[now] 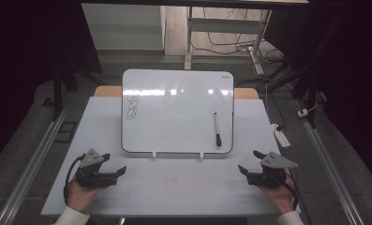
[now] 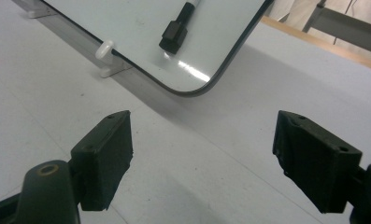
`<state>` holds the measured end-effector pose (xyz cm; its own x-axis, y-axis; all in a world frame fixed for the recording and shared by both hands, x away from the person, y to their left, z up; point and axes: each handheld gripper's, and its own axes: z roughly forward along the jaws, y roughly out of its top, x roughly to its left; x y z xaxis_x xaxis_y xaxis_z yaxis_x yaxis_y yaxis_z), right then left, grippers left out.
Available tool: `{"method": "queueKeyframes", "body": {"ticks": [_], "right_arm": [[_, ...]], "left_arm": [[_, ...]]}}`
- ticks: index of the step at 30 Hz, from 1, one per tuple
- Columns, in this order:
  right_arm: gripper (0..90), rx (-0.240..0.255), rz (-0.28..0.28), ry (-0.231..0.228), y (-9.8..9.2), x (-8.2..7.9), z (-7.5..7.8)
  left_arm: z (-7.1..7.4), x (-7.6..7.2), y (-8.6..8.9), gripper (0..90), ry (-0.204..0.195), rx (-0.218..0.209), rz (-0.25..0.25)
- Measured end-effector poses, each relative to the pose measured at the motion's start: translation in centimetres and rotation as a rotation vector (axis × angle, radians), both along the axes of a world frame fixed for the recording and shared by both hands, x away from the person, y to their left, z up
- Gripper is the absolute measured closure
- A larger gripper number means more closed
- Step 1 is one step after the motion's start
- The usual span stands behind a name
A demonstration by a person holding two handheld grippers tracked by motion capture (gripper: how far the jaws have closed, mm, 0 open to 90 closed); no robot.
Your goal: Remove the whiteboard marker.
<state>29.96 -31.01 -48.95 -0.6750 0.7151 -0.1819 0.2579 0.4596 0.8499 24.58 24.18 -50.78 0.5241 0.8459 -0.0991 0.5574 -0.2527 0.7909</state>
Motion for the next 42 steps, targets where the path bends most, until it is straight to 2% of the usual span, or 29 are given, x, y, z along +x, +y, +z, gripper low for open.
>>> {"method": "queueKeyframes", "body": {"ticks": [5, 12, 21, 25, 27, 34, 36, 42], "right_arm": [[20.8, 0.001, -0.008, -0.006, 0.0, -0.1, 0.2], [21.4, 0.005, -0.023, 0.013, 0.0, 0.0, 0.1], [23.6, 0.011, -0.041, 0.022, 0.2, 0.1, 0.4], [24.9, 0.007, -0.049, 0.008, 0.6, 0.1, 0.8], [26.6, 0.014, -0.058, -0.013, 1.1, 0.1, 1.5], [27.7, 0.027, -0.065, -0.015, 2.8, 1.1, 3.2], [28.2, 0.034, -0.067, -0.015, 3.9, 1.8, 4.1], [29.1, 0.027, -0.079, -0.002, 6.3, 3.3, 5.2]], "left_arm": [[-0.1, 0.0, -0.1, 17.4, 0.001, 0.006, -0.003], [-0.2, 0.2, -0.4, 17.4, 0.006, 0.019, -0.016], [-0.2, 0.1, -0.6, 17.5, 0.004, 0.016, -0.024], [-0.3, 0.2, -0.8, 17.5, 0.006, 0.023, -0.026], [-0.3, 0.3, -0.9, 17.5, 0.006, 0.026, -0.031], [-0.3, 0.4, -1.1, 17.5, 0.010, 0.031, -0.041], [-0.3, 0.3, -1.1, 17.5, 0.009, 0.029, -0.043], [-0.4, 0.3, -1.2, 17.5, 0.002, 0.033, -0.055]]}}
